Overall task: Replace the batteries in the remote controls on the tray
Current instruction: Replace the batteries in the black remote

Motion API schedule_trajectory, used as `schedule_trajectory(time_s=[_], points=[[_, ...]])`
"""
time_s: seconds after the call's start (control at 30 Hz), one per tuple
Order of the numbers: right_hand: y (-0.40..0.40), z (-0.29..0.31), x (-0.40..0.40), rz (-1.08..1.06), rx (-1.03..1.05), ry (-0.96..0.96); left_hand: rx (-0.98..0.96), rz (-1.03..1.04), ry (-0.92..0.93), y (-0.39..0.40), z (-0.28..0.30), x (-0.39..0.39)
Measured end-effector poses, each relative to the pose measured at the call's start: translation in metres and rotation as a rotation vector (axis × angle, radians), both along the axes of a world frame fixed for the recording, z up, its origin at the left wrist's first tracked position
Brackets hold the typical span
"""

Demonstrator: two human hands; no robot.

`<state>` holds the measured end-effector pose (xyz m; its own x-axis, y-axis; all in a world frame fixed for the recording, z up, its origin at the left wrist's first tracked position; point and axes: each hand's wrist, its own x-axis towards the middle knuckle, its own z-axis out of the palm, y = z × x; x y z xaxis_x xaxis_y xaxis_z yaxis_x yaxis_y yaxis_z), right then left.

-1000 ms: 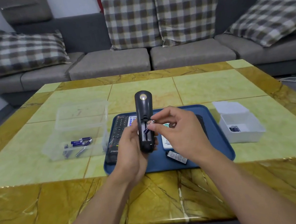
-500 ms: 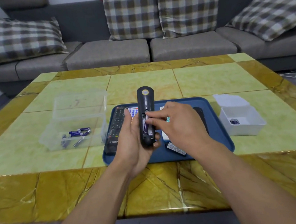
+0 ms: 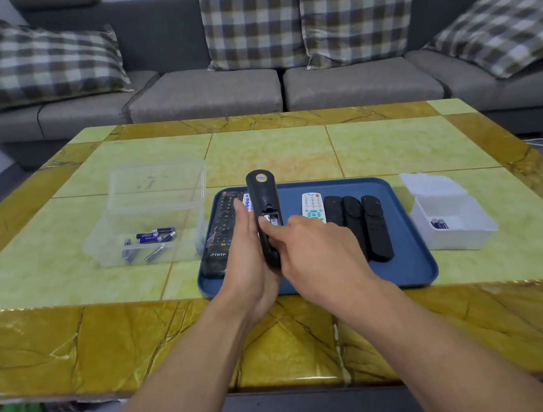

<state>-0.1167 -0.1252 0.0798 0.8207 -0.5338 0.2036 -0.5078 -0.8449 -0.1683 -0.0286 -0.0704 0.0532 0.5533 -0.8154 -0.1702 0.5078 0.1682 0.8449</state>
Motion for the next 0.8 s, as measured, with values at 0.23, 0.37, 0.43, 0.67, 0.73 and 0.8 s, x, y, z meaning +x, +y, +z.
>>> schedule_trajectory(time_s=[0.23, 0.37, 0.43, 0.67, 0.73, 0.8], points=[[-0.008, -0.002, -0.001, -0.082, 0.165, -0.287, -0.025, -0.008, -0.027, -0.001, 0.0, 0.005], [-0.016, 0.0, -0.005, -0.072, 0.168, -0.214, -0.054, -0.028, -0.047, -0.002, -0.001, 0.005], [-0.015, 0.005, -0.006, -0.038, 0.094, -0.152, -0.053, -0.033, -0.06, -0.002, -0.003, 0.005], [-0.003, 0.004, -0.01, 0.002, -0.006, -0.062, 0.004, -0.002, -0.042, -0.004, -0.01, 0.006], [-0.002, 0.001, -0.01, -0.023, 0.178, -0.19, 0.011, 0.054, 0.018, -0.007, -0.009, 0.006], [-0.012, -0.004, -0.009, -0.075, 0.53, -0.38, 0.057, 0.113, 0.029, -0.009, -0.011, 0.006]])
